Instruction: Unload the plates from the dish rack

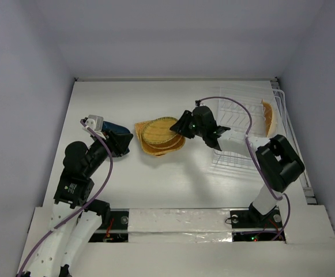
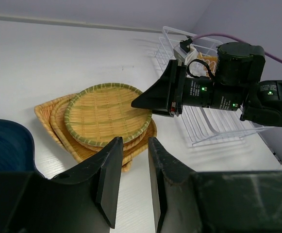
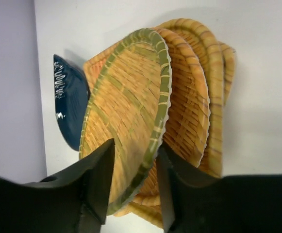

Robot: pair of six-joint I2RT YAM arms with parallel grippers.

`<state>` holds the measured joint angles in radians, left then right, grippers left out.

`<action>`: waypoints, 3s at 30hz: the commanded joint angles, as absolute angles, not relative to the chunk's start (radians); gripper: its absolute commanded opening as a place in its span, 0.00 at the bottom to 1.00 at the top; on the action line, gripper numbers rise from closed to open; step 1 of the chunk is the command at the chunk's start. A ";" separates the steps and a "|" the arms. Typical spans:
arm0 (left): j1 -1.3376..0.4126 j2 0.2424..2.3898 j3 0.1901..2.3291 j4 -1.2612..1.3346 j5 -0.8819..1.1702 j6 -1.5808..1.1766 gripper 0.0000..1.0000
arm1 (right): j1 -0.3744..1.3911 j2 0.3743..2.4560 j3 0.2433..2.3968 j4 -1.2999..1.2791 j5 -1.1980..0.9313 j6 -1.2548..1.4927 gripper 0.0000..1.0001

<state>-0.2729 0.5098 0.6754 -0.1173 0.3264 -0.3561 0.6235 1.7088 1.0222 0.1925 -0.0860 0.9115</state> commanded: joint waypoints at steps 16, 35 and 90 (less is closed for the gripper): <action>-0.267 0.511 0.715 -0.071 0.348 -0.348 0.25 | 0.663 1.485 0.974 0.071 0.113 0.795 0.58; -0.276 0.430 0.709 -0.071 0.336 -0.356 0.10 | 0.339 1.292 1.137 -0.649 1.006 0.525 0.27; -0.336 0.390 0.709 -0.078 0.342 -0.348 0.21 | 0.187 1.856 1.403 -0.841 1.448 0.426 0.00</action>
<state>-0.3321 0.3897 0.6754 -0.1173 0.3370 -0.3561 0.1856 1.8263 1.3029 -0.7357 1.2522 0.2443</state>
